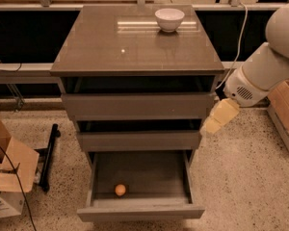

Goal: Pick orange from bottom drawer and place on counter

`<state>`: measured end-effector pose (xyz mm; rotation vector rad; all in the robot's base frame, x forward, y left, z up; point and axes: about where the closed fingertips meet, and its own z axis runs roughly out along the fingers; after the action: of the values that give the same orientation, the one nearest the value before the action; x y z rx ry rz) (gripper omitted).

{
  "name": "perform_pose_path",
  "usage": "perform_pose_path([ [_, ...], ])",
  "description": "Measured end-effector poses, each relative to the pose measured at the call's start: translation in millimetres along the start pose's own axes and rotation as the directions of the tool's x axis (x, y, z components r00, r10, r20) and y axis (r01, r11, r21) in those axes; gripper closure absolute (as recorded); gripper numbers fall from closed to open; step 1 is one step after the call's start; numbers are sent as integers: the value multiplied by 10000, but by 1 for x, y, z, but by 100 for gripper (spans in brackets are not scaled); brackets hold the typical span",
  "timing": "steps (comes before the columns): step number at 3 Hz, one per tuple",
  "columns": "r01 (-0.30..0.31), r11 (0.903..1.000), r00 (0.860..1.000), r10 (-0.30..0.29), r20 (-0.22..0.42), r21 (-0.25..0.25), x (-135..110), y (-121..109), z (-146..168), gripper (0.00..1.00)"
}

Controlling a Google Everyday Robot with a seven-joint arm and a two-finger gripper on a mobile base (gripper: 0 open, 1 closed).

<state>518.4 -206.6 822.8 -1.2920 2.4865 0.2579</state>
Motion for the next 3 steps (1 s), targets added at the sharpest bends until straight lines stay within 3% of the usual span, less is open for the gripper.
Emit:
perform_pose_path([
  [1, -985, 9949, 9934, 996, 574, -221, -1, -11, 52, 0],
  [2, -1939, 9804, 9758, 1963, 965, -338, 2, -24, 109, 0],
  [3, -1982, 9799, 9734, 1996, 1128, -232, -2, -29, 111, 0],
])
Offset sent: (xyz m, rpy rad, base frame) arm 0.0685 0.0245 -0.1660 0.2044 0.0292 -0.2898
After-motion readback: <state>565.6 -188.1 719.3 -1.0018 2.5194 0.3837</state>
